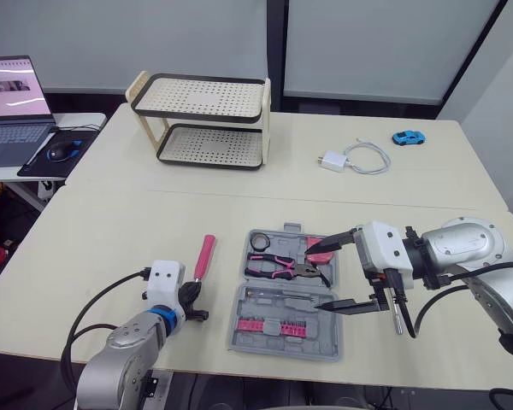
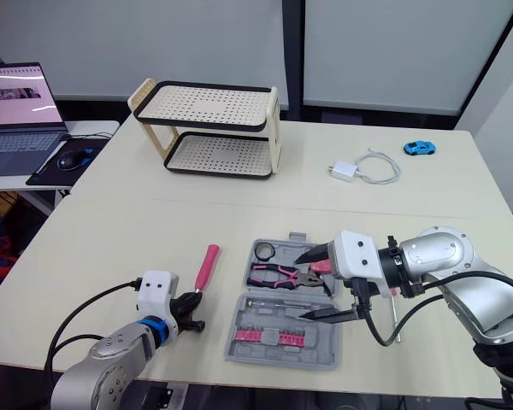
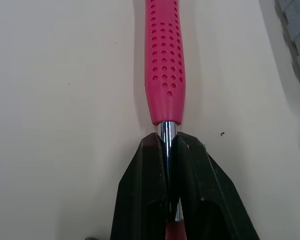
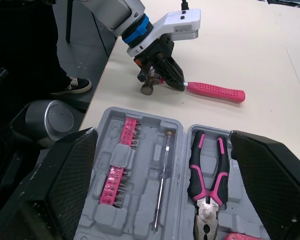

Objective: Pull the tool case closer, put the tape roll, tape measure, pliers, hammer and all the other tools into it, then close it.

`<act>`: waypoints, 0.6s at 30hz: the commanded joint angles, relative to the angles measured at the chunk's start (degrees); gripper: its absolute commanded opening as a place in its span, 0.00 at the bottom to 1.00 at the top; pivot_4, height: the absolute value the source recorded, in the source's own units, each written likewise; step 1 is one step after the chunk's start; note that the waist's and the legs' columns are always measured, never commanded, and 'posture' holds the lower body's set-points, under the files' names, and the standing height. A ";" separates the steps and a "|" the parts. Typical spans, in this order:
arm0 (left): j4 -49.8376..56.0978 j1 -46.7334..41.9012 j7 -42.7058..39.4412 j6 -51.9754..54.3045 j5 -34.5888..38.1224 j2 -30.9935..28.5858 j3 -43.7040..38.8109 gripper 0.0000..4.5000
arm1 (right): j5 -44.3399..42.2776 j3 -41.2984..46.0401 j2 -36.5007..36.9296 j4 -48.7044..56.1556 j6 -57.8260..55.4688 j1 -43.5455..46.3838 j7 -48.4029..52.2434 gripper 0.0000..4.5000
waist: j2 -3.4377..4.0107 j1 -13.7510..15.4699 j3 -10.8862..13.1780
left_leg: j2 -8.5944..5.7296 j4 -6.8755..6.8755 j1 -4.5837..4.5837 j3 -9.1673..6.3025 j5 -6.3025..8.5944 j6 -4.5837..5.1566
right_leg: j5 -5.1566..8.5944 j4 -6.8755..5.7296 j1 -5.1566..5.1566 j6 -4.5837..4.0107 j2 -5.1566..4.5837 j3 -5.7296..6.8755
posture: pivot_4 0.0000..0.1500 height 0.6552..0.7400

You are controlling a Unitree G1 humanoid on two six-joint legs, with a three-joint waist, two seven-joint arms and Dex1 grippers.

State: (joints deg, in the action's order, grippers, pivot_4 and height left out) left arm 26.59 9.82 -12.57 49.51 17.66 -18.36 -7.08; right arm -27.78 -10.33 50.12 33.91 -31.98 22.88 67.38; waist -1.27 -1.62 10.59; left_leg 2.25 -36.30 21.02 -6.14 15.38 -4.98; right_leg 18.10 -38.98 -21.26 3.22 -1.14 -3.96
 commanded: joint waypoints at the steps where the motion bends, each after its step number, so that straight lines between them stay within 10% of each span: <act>1: 0.51 0.29 -0.30 -0.41 0.18 0.29 0.22 0.09 | -0.02 0.80 0.84 1.42 0.09 0.47 -0.18 1.00 | 0.00 0.00 0.00 | 0.00 0.00 0.00 0.00 0.00 0.00 | 0.00 0.00 0.00 0.00 0.00 0.00 | 1.00 0.94; 15: 1.70 1.06 0.32 0.13 0.90 0.91 -0.73 0.99 | 0.09 0.86 0.99 1.27 0.48 0.38 -0.40 1.00 | 0.00 -0.10 0.00 | 0.00 0.00 -0.01 0.00 0.00 0.00 | 0.00 0.01 0.00 0.00 0.01 0.00 | 1.00 0.94; 18: 2.83 1.59 -0.69 -0.29 1.40 0.18 -1.00 1.00 | 0.15 0.83 0.95 1.16 0.53 0.46 -0.42 1.00 | 0.00 -0.12 0.00 | 0.00 0.00 -0.01 0.00 0.00 0.00 | 0.00 0.01 0.00 0.00 0.01 0.00 | 1.00 0.94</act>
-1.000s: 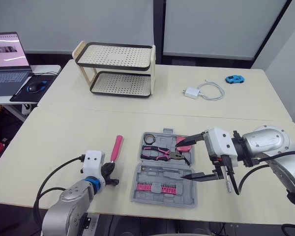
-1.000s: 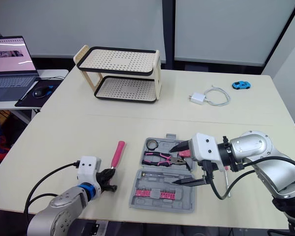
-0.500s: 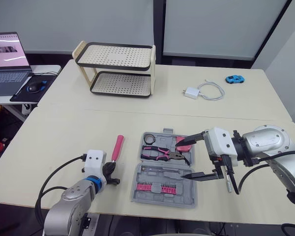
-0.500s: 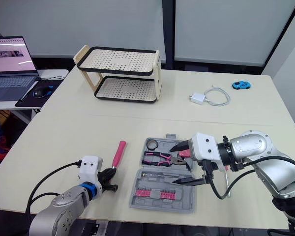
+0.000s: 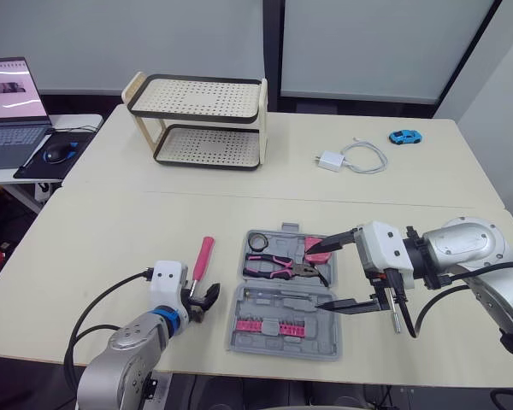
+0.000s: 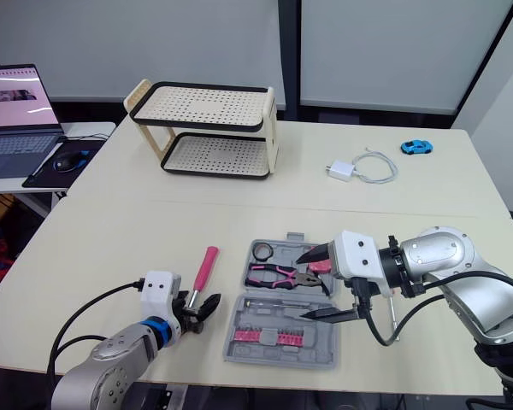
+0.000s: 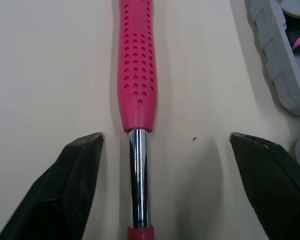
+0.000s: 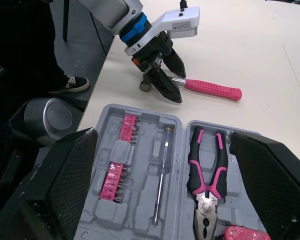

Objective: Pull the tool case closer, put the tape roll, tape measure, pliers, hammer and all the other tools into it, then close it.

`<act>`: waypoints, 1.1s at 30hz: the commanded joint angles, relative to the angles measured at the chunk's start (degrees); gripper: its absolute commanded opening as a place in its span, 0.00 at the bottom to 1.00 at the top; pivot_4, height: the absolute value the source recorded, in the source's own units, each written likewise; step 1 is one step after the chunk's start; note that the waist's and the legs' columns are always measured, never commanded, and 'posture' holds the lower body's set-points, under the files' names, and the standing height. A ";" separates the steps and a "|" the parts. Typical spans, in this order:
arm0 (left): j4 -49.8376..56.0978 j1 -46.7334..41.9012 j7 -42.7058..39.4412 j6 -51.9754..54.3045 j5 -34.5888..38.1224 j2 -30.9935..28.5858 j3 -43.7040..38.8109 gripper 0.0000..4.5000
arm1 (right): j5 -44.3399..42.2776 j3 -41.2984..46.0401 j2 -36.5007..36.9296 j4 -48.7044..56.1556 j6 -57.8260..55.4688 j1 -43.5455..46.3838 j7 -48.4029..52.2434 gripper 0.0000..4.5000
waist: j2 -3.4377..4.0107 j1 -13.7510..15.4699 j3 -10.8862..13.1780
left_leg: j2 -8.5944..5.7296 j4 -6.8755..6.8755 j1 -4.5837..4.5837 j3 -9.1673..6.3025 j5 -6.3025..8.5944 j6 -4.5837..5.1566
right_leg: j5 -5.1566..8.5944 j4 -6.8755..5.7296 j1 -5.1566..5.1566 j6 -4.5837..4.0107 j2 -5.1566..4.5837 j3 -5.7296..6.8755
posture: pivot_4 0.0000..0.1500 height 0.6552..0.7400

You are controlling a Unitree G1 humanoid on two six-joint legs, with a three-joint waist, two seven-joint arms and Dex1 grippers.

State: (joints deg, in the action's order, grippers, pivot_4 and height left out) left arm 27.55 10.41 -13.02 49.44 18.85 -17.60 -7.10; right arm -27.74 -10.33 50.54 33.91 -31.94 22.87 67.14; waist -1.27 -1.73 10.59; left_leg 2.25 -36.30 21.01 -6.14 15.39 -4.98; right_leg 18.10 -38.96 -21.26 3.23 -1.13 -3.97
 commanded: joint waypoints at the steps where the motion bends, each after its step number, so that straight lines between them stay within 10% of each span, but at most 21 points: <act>1: 2.40 1.30 -0.85 -0.67 0.41 -1.05 -1.23 1.00 | 0.13 0.84 0.52 1.14 0.52 0.49 -0.21 1.00 | 0.00 0.00 0.00 | 0.00 0.00 0.00 0.00 0.00 0.00 | 0.00 0.00 0.00 0.00 0.00 0.00 | 1.00 0.94; 10: 0.33 7.47 -26.87 -13.20 4.36 -22.23 -8.75 1.00 | -0.96 1.98 0.10 2.59 -0.46 -0.20 -2.55 1.00 | 0.04 -0.01 0.09 | 0.03 0.15 0.02 0.00 0.00 -0.01 | 0.03 0.04 -0.09 -0.05 0.01 0.03 | 1.00 0.94; 18: -32.91 -12.99 -57.99 -64.73 -9.49 -42.59 1.48 1.00 | -2.09 2.67 -0.08 7.01 -6.15 -2.83 -8.66 1.00 | 0.17 0.62 0.22 | 0.01 0.20 0.16 0.05 -0.02 -0.04 | 0.09 0.16 -0.21 -0.14 -0.03 0.07 | 1.00 0.94; 25: -59.41 -39.18 -77.53 -106.63 -14.36 -41.56 18.81 1.00 | -2.64 1.55 -0.03 9.58 -12.32 -3.50 -12.79 1.00 | 0.17 -0.12 0.21 | 0.01 0.15 1.00 0.03 -0.06 -0.08 | -0.02 0.02 -1.04 -0.06 0.03 0.11 | 1.00 0.94; 33: -78.55 -59.73 -79.48 -132.66 -15.94 -36.44 43.71 1.00 | -4.02 0.13 0.02 11.12 -16.34 -3.34 -14.40 1.00 | 0.16 -0.24 0.22 | 0.02 0.07 1.09 -0.01 -0.05 -0.05 | 0.01 0.02 -1.02 -0.08 0.04 0.16 | 1.00 0.94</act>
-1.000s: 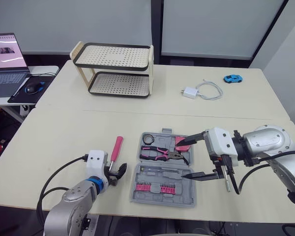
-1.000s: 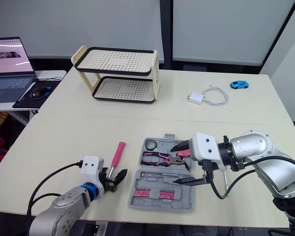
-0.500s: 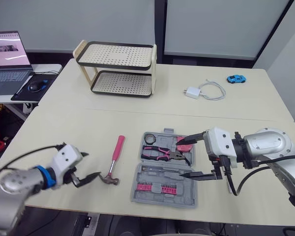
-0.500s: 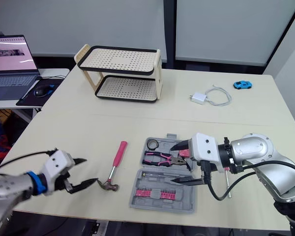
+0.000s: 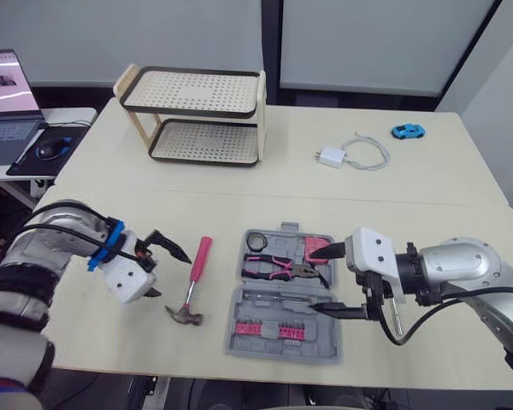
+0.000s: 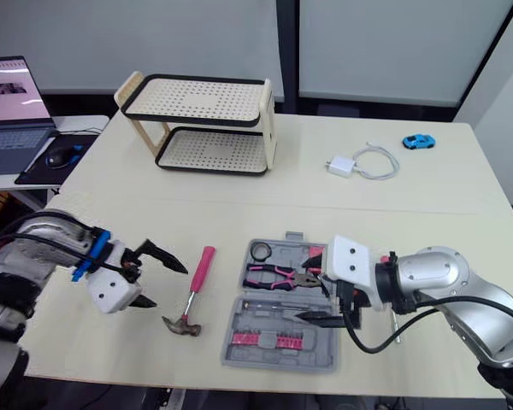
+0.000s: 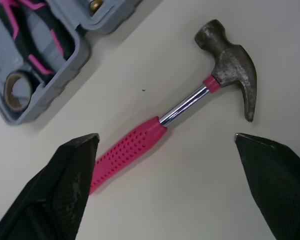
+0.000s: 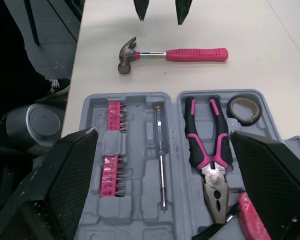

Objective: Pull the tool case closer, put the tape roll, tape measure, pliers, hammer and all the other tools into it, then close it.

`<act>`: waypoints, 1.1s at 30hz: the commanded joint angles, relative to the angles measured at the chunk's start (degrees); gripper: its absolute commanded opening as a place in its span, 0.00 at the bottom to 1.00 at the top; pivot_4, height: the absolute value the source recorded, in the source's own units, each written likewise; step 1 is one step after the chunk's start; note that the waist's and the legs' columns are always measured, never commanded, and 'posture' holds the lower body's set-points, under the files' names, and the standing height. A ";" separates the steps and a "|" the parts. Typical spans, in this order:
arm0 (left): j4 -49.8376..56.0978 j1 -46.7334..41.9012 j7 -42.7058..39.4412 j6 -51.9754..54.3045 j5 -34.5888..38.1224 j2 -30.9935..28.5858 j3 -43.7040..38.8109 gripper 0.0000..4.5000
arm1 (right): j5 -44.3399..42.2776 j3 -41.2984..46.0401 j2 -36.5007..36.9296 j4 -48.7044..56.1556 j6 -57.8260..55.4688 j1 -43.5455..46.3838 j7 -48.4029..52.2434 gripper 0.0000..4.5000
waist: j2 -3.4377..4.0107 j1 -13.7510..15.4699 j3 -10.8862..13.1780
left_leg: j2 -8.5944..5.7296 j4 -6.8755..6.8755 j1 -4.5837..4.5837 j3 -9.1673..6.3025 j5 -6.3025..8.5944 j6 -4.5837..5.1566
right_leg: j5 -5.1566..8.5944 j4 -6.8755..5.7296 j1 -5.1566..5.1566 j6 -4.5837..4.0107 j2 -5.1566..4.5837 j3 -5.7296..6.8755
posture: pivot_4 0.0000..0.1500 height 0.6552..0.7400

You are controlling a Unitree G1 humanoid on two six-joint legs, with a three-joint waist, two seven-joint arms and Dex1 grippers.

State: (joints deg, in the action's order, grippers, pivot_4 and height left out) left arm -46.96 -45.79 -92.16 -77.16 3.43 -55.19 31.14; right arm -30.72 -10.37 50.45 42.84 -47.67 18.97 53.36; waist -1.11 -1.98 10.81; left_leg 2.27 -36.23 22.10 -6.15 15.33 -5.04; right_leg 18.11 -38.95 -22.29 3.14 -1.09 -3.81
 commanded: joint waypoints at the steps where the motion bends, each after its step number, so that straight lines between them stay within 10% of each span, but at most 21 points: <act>1: -5.53 -4.93 -0.34 -7.87 -0.59 2.01 7.44 1.00 | -1.09 0.03 0.00 2.34 -0.86 0.65 -0.75 1.00 | -0.01 -0.01 0.00 | 0.00 -0.05 0.00 -0.01 0.00 0.00 | 0.00 -0.02 0.01 0.00 0.00 0.01 | 1.00 0.94; 12: -17.70 -14.42 11.68 -15.34 -21.00 10.60 16.71 1.00 | -2.27 -0.22 -0.42 3.67 -3.24 1.22 -1.84 1.00 | -0.02 -0.12 0.00 | -0.01 -0.54 0.15 -0.08 0.00 0.02 | -0.09 -0.14 0.10 0.15 0.03 0.07 | 1.00 0.94; 20: -17.94 -16.33 32.06 -15.34 -45.12 13.59 16.72 0.55 | -3.61 -0.25 -0.39 4.98 -5.09 1.61 -3.13 1.00 | -0.04 -0.02 -0.01 | -0.03 -0.75 0.31 -0.13 -0.01 0.01 | -0.20 -0.13 0.10 0.33 0.02 0.10 | 1.00 0.94; 28: -12.06 -20.55 75.98 -6.36 -81.37 13.62 29.17 0.02 | -5.15 0.40 -0.17 5.91 -6.48 1.76 -4.11 1.00 | 0.12 0.61 -0.10 | -0.13 -0.76 0.15 -0.17 -0.04 0.04 | -0.26 -0.13 0.29 0.43 -0.08 0.09 | 1.00 0.94; 33: -11.43 -24.44 102.03 -3.75 -93.70 14.55 41.37 0.01 | -5.80 0.75 0.12 6.09 -6.79 1.86 -4.47 1.00 | 0.43 0.60 -0.30 | -0.44 -0.71 -0.67 -0.15 -0.07 0.11 | -0.13 -0.05 1.14 0.95 -0.36 0.00 | 1.00 0.94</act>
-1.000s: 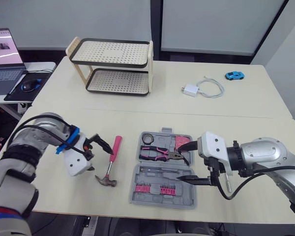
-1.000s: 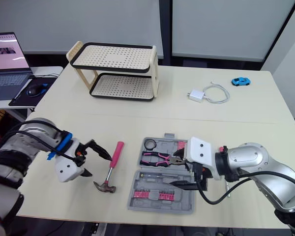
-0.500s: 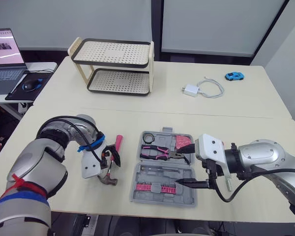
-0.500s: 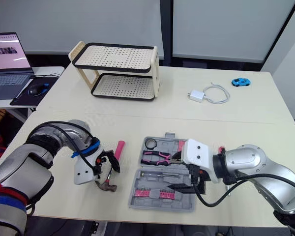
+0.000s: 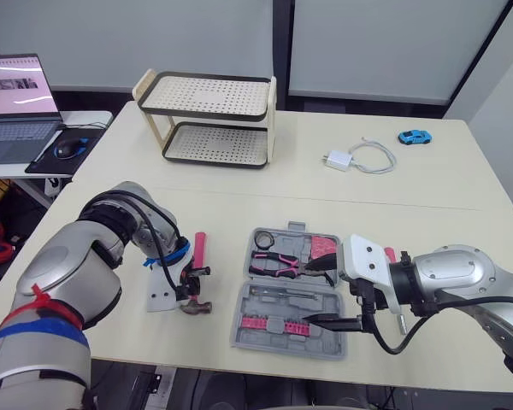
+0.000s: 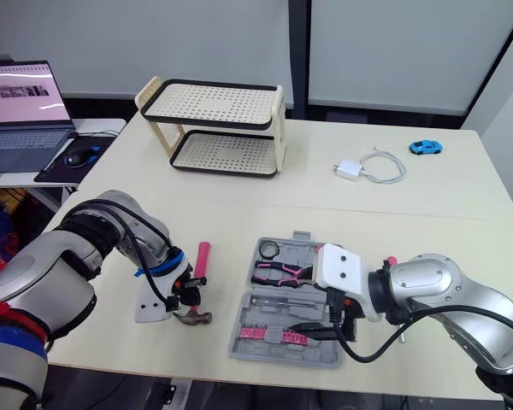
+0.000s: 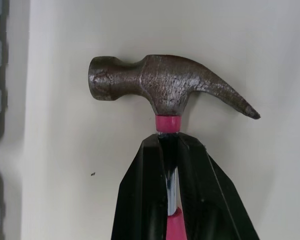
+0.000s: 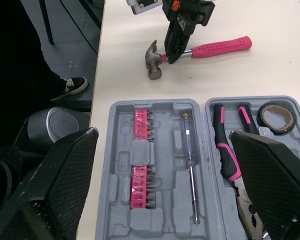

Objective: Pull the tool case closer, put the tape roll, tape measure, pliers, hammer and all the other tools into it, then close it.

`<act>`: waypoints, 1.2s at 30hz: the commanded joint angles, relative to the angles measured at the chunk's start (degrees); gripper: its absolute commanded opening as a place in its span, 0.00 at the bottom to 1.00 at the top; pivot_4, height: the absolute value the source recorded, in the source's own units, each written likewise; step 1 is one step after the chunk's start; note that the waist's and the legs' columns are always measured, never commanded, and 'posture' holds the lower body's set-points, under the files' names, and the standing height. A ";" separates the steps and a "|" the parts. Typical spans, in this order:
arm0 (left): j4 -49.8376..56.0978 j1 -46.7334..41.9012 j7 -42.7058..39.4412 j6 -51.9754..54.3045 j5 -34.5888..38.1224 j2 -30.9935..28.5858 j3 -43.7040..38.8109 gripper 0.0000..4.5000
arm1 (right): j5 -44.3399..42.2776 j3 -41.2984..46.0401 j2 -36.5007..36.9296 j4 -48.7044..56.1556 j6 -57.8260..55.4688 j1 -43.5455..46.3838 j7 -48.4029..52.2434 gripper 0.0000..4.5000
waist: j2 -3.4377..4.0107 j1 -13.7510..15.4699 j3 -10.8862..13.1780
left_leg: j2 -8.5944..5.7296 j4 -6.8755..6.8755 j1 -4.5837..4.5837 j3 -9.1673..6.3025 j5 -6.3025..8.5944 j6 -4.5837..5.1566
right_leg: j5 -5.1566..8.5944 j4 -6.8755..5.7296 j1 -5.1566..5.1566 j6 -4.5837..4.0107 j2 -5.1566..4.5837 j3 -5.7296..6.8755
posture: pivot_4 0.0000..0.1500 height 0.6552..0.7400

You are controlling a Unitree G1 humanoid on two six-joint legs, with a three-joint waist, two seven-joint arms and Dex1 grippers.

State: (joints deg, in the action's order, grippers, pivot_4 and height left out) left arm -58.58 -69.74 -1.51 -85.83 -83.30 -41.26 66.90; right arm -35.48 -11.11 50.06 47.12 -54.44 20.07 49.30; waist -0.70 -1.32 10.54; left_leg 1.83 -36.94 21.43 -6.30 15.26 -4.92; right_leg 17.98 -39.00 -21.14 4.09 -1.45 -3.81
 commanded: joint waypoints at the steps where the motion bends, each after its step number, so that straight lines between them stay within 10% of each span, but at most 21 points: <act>1: 0.29 -1.25 15.43 4.99 -8.47 0.71 7.53 0.01 | -1.11 1.54 0.57 1.83 -0.01 0.76 -0.43 1.00 | 0.04 -0.16 -0.03 | -0.01 0.00 -0.02 0.03 0.00 0.00 | -0.02 0.00 0.01 0.06 0.00 -0.05 | 1.00 0.94; 15: 2.59 -11.43 19.28 -6.67 2.41 -7.99 16.06 0.01 | -2.38 0.26 -0.05 1.16 0.83 1.29 -0.62 1.00 | -0.50 -0.21 0.15 | -0.04 -0.08 1.26 -0.01 -0.13 -0.20 | -0.23 0.03 -1.15 -0.24 -0.07 0.07 | 1.00 0.94; 36: -11.14 -3.64 -19.49 -6.65 38.12 -12.23 7.85 0.01 | 3.98 -5.71 -3.44 -1.23 3.20 3.10 -1.29 1.00 | -0.53 -0.50 0.13 | -0.07 -0.19 1.23 -0.10 -0.13 -0.13 | -0.24 -0.12 -1.11 -0.25 -0.08 0.12 | 1.00 0.94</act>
State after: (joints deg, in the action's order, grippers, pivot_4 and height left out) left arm -68.30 -73.40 -17.74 -91.70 -47.99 -52.03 77.00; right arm -30.60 -17.37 46.84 44.95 -51.53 22.23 48.16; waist -1.24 -1.82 10.68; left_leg 1.76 -37.14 22.66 -6.40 15.13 -5.05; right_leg 17.75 -39.13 -22.26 3.85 -1.53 -3.68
